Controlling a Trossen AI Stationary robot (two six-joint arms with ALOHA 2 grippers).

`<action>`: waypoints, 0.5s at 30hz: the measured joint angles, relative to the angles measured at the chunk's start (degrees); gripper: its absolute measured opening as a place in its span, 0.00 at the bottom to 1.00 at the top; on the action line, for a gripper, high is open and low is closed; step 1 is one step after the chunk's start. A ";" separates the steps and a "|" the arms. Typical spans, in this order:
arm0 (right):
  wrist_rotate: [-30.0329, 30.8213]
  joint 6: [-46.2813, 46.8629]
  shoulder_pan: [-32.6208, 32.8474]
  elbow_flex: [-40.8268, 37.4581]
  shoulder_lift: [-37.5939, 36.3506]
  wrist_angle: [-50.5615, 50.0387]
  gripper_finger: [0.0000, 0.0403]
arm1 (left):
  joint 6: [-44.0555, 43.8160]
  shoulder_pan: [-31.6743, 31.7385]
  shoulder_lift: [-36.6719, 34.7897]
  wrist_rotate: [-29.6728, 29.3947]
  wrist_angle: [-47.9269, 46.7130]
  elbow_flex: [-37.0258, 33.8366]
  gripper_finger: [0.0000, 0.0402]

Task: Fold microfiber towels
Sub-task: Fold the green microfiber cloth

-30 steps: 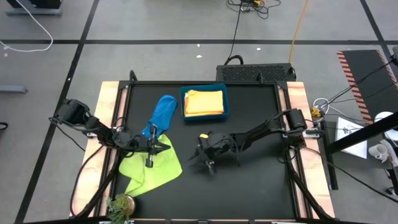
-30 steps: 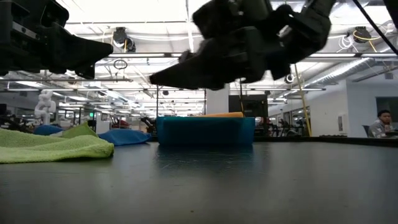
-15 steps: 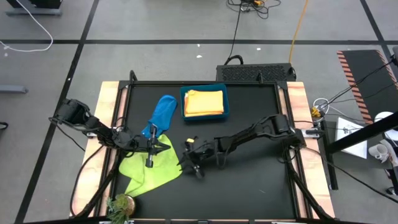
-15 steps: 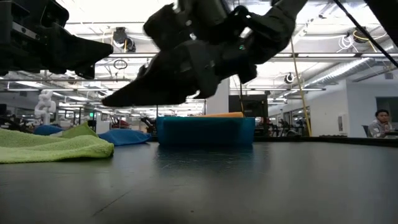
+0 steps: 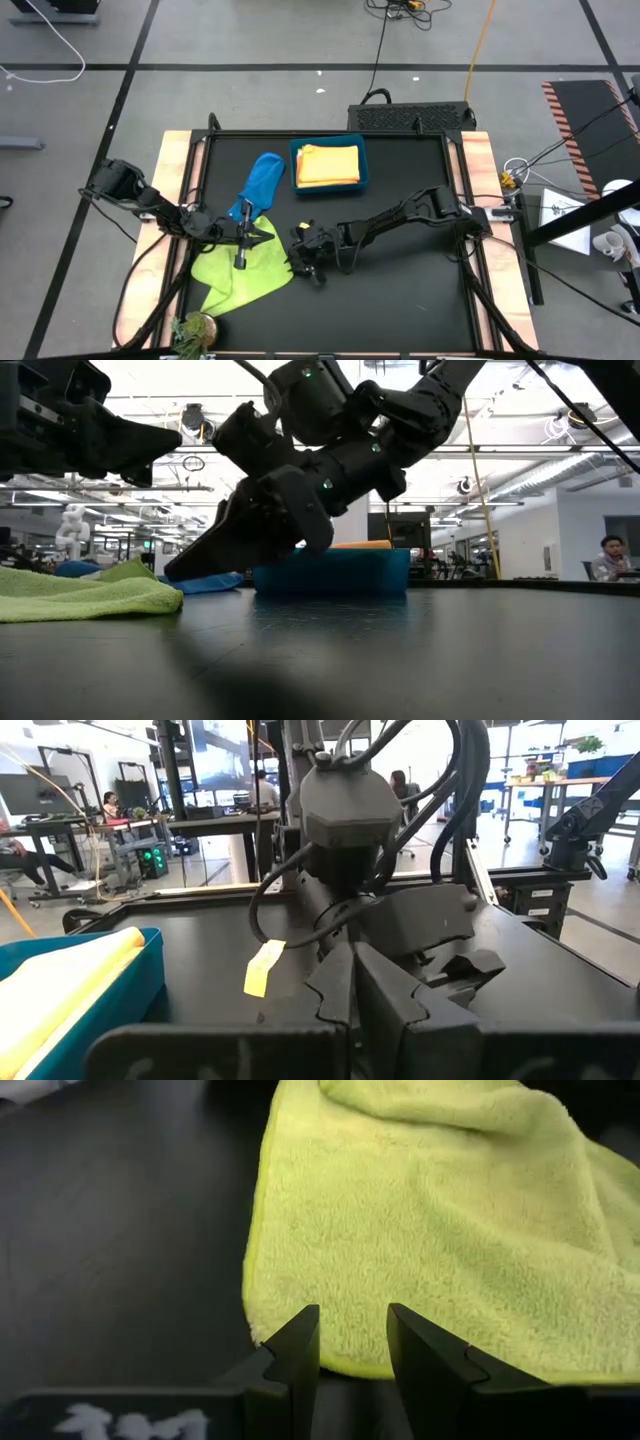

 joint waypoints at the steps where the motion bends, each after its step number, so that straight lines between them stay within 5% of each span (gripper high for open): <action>1: 0.00 0.02 0.08 0.00 0.00 -0.36 0.27 | 0.00 0.02 0.00 0.00 0.02 0.00 0.04; 8: -6.07 0.00 2.03 -0.02 0.00 -1.27 0.27 | 0.00 0.02 0.00 0.01 0.02 0.00 0.04; 15: 0.31 -0.03 3.04 -0.05 0.54 -2.07 0.27 | 0.00 0.02 0.00 0.02 0.04 0.00 0.04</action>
